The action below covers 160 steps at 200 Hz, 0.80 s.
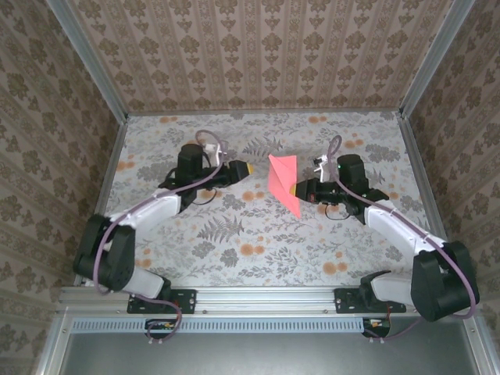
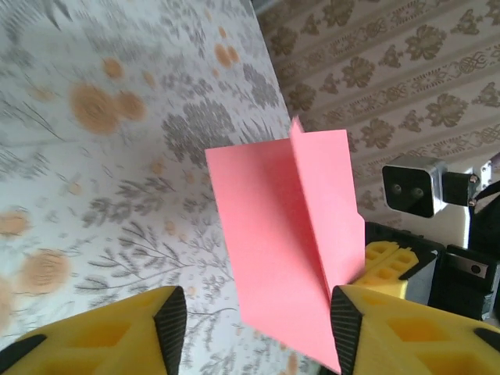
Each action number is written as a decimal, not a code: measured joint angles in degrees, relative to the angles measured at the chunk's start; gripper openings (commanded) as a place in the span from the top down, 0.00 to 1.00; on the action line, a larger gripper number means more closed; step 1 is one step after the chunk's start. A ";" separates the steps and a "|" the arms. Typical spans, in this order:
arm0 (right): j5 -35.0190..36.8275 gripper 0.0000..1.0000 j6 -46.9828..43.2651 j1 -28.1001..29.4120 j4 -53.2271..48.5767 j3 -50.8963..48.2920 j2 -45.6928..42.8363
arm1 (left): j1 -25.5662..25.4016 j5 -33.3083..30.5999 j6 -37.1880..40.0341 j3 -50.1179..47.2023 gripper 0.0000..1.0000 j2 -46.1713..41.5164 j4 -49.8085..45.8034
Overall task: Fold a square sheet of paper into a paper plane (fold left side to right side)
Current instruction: Turn over the paper at the center of the table.
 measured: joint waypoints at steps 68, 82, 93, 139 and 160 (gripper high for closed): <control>49.46 0.97 -13.94 24.11 -31.93 25.20 8.00 | 4.61 -13.86 11.28 0.20 0.34 -19.65 -22.23; 60.35 0.97 -14.93 27.28 -36.89 29.88 14.10 | 5.03 -15.80 12.31 0.26 0.34 -21.24 -25.11; 67.93 0.99 -15.52 29.29 -40.68 32.59 19.17 | 5.31 -17.11 12.83 0.33 0.34 -22.25 -27.06; 92.96 1.00 -15.96 36.17 -53.20 40.15 38.14 | 6.40 -19.93 13.86 0.39 0.33 -24.15 -31.19; 96.89 1.00 -16.00 38.01 -55.52 41.59 43.60 | 6.64 -20.26 13.90 0.39 0.33 -24.15 -32.06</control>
